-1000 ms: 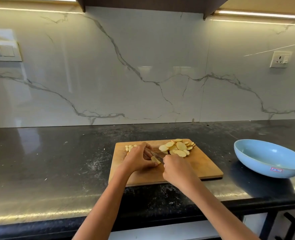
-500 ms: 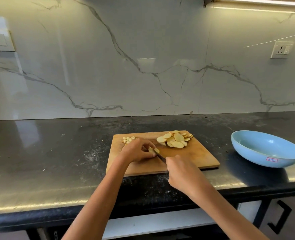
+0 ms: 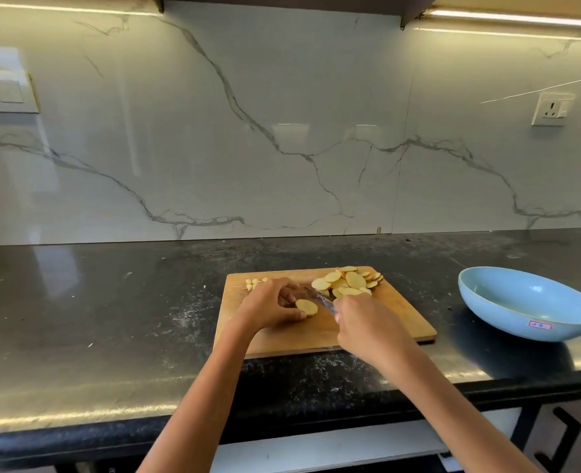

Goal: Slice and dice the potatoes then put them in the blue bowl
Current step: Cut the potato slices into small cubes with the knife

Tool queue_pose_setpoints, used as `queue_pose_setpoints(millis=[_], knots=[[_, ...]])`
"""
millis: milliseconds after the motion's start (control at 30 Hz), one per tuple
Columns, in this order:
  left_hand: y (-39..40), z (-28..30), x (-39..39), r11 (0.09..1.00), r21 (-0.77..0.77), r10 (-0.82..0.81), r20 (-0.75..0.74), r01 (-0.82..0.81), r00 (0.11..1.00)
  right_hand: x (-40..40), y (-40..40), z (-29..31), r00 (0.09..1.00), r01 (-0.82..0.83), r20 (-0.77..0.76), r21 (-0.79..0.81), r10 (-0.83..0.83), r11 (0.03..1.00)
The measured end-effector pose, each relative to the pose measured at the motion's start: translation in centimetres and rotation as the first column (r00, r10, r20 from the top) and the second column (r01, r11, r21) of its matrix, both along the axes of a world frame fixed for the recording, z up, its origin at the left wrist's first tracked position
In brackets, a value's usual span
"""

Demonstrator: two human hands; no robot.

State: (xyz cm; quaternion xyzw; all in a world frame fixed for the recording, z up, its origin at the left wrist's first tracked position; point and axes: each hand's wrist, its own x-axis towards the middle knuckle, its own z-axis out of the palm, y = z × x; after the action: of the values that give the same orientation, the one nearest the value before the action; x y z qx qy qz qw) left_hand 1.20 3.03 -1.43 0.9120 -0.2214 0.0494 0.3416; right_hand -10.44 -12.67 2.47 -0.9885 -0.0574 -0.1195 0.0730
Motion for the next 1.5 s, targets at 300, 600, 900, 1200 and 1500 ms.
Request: queue_pose_setpoints(millis=[300,600,900,1200,1500], knots=[[0.0,-0.2,0.4,1.000,-0.016,0.011,0.033,-0.011,0.999,1.8,2.0,-1.3,0.998,0.008,-0.063,0.001,-0.008,1.000],[0.0,-0.2,0.3,1.000,-0.023,0.022,0.097,-0.020,0.995,2.0,3.2,-0.9,0.997,-0.044,-0.071,-0.061,0.039,0.997],[0.0,-0.1,0.2,0.999,0.037,0.015,0.069,-0.017,0.998,-0.5,2.1,-1.5,0.989,-0.105,-0.109,-0.087,0.096,0.991],[0.0,-0.3,-0.1,0.999,0.033,-0.025,0.013,0.024,1.000,-1.1,1.0,-1.2,0.988,-0.092,-0.131,-0.067,0.082,0.994],[-0.3,-0.3,0.2,0.993,0.103,-0.055,0.023,0.052,0.998,-0.7,0.9,-1.3,0.990,-0.101,-0.103,-0.076,0.093,0.992]])
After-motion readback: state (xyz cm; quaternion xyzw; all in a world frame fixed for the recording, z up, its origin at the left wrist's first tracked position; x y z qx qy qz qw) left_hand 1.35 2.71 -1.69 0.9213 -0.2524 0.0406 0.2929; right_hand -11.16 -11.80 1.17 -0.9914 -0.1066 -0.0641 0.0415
